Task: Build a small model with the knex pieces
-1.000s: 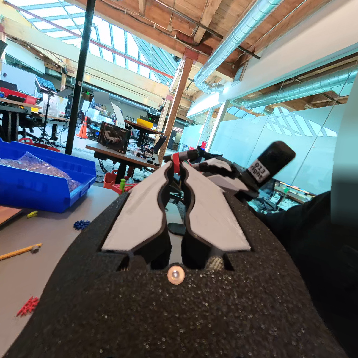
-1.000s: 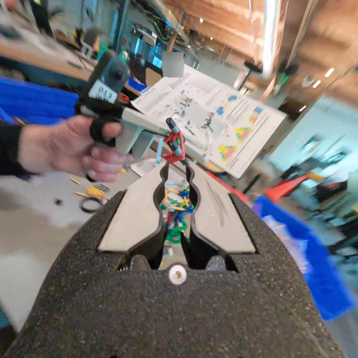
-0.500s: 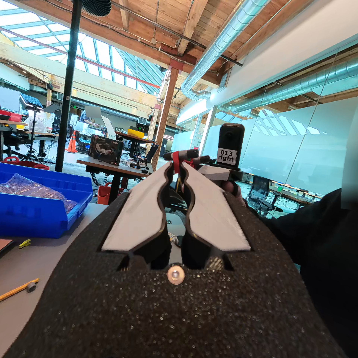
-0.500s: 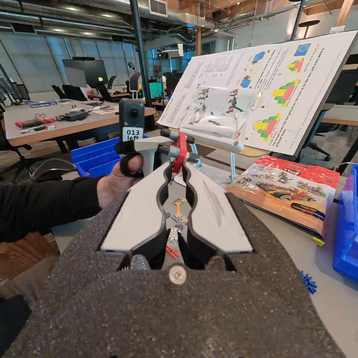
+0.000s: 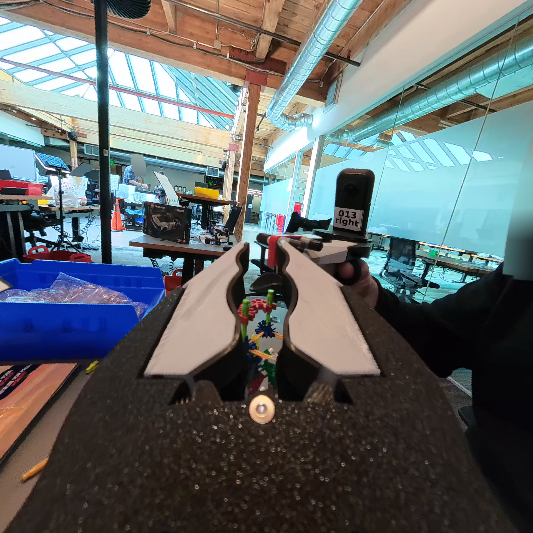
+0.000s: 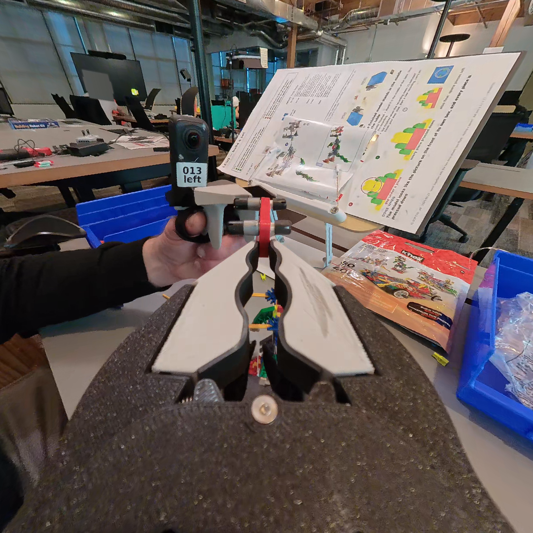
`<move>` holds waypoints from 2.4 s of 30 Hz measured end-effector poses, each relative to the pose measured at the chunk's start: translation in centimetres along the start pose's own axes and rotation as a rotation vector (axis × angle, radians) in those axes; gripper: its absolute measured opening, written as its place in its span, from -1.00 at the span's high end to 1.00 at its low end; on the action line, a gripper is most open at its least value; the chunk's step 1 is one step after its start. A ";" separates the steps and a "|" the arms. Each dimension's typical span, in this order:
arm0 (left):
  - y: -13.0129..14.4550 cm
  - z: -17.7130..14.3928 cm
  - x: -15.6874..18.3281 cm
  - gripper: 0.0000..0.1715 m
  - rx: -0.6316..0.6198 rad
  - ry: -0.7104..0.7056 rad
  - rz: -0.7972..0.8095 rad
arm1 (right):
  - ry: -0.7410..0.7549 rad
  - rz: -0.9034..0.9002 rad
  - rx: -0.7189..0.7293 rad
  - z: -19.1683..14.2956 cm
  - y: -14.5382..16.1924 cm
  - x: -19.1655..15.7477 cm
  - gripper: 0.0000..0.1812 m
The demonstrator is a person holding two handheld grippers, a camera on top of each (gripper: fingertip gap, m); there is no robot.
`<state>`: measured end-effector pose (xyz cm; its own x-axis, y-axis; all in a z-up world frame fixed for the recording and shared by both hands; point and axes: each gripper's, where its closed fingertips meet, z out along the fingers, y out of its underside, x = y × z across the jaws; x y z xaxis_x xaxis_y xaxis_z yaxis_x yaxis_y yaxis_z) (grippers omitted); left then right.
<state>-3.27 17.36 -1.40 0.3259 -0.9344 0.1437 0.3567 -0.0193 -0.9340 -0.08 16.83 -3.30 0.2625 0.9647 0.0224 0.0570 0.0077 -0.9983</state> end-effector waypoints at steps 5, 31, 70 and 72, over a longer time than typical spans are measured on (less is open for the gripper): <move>1.0 -0.3 -0.9 0.76 -0.060 -0.003 0.016 | 0.002 0.005 -0.011 0.0 0.4 0.4 0.95; 2.9 -0.6 -1.0 0.70 -0.141 0.032 0.069 | -0.005 0.029 -0.039 0.0 1.0 1.4 0.95; 3.6 -0.9 -1.3 0.66 -0.186 0.030 0.121 | -0.009 0.050 -0.088 0.1 1.7 1.9 0.95; 3.7 -0.9 -1.3 0.66 -0.190 0.031 0.123 | -0.008 0.050 -0.100 0.2 2.0 2.0 0.95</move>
<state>-3.18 18.18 -5.32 0.3290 -0.9442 0.0174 0.1435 0.0317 -0.9891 0.39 18.84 -5.30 0.2594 0.9654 -0.0279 0.1396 -0.0661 -0.9880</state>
